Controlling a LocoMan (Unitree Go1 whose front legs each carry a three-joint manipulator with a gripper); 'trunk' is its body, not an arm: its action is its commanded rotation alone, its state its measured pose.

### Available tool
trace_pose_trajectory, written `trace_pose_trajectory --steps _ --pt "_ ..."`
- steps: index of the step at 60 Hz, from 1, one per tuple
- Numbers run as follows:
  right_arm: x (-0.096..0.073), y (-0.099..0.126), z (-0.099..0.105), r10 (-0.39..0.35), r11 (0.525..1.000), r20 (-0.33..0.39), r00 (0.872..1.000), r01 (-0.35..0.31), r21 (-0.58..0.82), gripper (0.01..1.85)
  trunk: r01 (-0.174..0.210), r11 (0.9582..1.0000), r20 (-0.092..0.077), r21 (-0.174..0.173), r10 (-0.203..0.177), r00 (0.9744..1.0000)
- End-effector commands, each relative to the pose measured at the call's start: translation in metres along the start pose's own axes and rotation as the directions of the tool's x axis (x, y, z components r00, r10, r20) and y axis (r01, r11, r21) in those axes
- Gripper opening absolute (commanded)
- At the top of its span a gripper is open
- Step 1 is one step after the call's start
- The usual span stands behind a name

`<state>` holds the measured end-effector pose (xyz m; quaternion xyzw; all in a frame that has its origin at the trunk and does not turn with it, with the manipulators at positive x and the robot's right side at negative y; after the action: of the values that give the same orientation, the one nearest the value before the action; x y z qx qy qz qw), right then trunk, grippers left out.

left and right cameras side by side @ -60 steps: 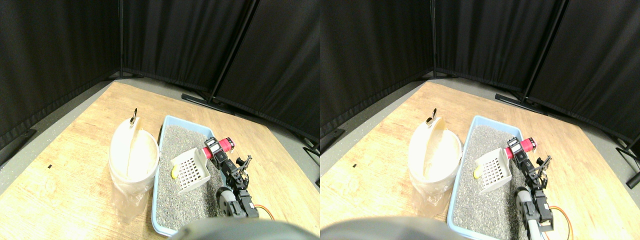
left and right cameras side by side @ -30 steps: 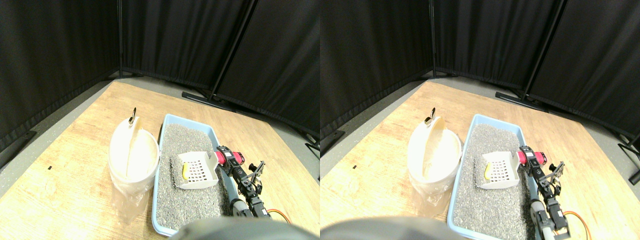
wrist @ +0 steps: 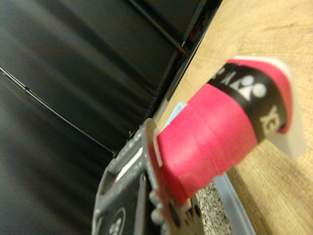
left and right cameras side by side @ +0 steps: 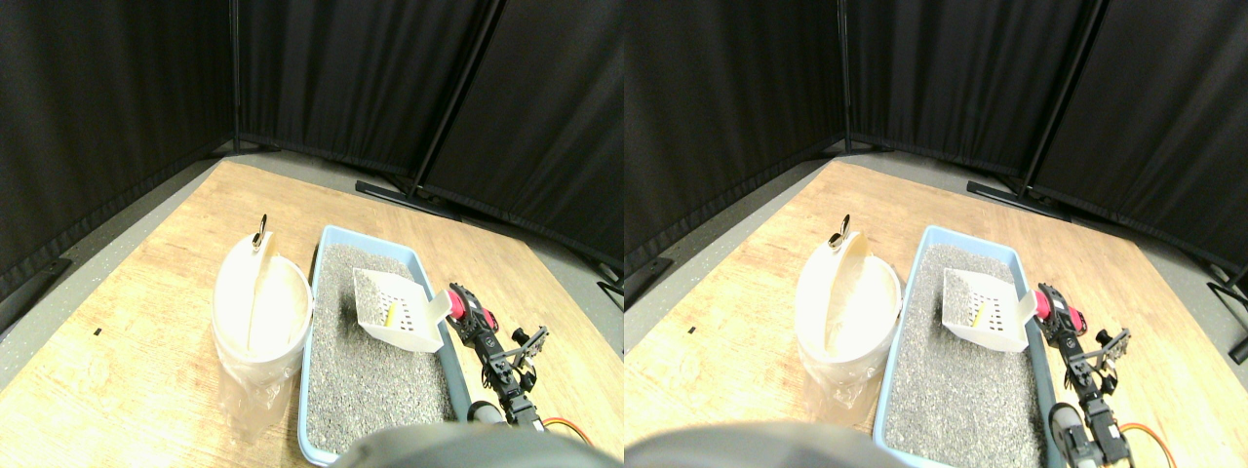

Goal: Scoop (unimanual)

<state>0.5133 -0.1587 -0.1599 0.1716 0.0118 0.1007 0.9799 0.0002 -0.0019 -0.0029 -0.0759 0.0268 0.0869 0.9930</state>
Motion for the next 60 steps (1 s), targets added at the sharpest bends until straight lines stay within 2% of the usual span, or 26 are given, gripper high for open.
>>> trace_pose_trajectory --steps 1,4,20,25,27,39,45,50,60 --pt "0.003 0.012 0.025 0.052 0.998 0.127 0.991 -0.057 0.037 0.05 0.002 1.0000 0.011 -0.009 -0.002 0.9999" --pt "0.003 0.013 0.032 0.030 0.998 0.132 0.991 -0.037 0.049 0.05 0.002 1.0000 0.011 -0.009 -0.001 0.9999" --pt "0.003 0.016 0.058 -0.008 0.991 0.162 0.987 -0.013 0.131 0.05 -0.001 0.9999 0.018 -0.013 0.001 0.9998" --pt "0.004 0.016 0.060 -0.002 0.991 0.165 0.986 -0.020 0.129 0.05 -0.001 0.9999 0.018 -0.013 0.001 0.9998" --pt "0.004 0.017 0.062 -0.017 0.984 0.171 0.985 -0.013 0.177 0.05 -0.002 0.9999 0.021 -0.014 0.003 0.9998" --pt "0.003 0.017 0.060 -0.039 0.966 0.156 0.987 -0.003 0.260 0.05 -0.004 0.9998 0.023 -0.018 0.005 0.9997" --pt "0.006 0.015 0.055 -0.031 0.932 0.149 0.988 -0.026 0.361 0.05 -0.006 0.9998 0.022 -0.021 0.006 0.9997" --pt "0.007 0.015 0.053 -0.058 0.915 0.151 0.987 -0.008 0.404 0.05 -0.008 0.9997 0.019 -0.024 0.008 0.9998" --pt "0.007 0.017 0.047 -0.045 0.910 0.135 0.990 -0.015 0.415 0.05 -0.009 0.9996 0.017 -0.028 0.009 0.9998"
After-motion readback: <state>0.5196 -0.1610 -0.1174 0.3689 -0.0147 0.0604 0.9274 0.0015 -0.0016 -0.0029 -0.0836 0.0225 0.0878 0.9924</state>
